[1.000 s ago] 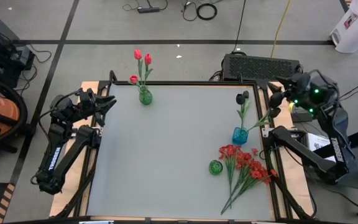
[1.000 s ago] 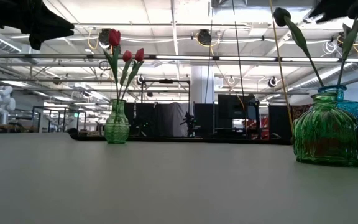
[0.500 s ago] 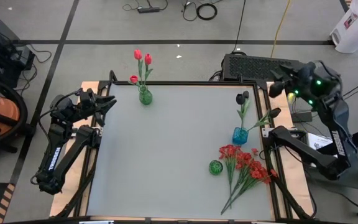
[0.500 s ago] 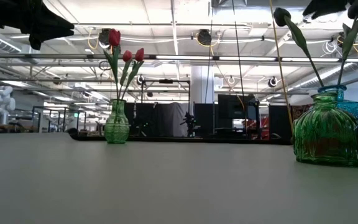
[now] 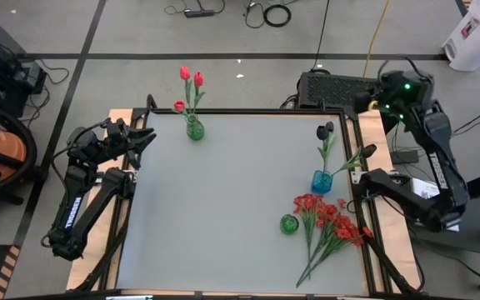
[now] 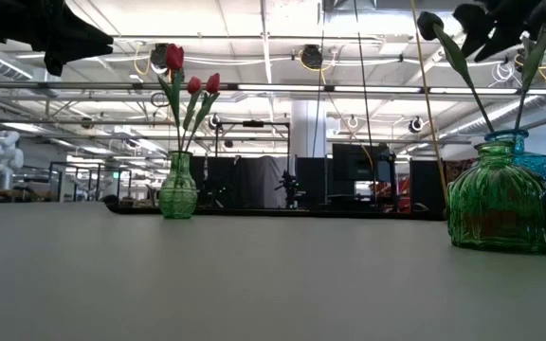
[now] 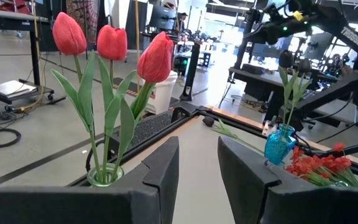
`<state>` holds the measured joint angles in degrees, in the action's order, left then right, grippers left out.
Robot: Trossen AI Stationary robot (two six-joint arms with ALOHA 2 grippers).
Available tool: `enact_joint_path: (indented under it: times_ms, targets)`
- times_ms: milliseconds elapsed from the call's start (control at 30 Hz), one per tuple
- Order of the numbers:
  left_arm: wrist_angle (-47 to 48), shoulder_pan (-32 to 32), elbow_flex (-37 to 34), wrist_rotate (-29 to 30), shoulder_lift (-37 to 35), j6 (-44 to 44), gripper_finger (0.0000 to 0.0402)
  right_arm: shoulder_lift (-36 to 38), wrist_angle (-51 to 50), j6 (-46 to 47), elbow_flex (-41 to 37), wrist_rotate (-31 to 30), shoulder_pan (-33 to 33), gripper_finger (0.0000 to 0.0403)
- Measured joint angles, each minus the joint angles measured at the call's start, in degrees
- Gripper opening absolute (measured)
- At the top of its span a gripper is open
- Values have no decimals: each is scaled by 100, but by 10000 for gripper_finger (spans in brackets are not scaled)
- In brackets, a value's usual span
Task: Sort flowers into vase by color
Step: Put the black flower into the right green vase
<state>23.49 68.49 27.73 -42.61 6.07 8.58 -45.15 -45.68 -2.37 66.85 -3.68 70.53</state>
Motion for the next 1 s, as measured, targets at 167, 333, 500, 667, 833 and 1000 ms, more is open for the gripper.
enact_joint_path:
  times_ms: [167, 333, 500, 667, 833, 1000]
  targets:
    - [-4, -2, 0, 0, 1, 0, 118, -69, -162, 287, 8, 212, 129, 176]
    - [-4, -2, 0, 0, 0, 0, 118, -166, -515, 323, 2, 255, 183, 162]
    - [-4, -2, 0, 0, 0, 0, 118, -187, -601, 367, 2, 657, 181, 164]
    - [-3, -2, 0, 0, 0, 0, 118, -179, -506, 557, 2, 1169, 154, 169]
    - [-4, -2, 0, 0, 0, 0, 118, -144, -611, 609, 2, 1282, 36, 171]
    - [-4, -2, 0, 0, 0, 0, 118, 46, -950, 784, 2, 1744, -158, 171]
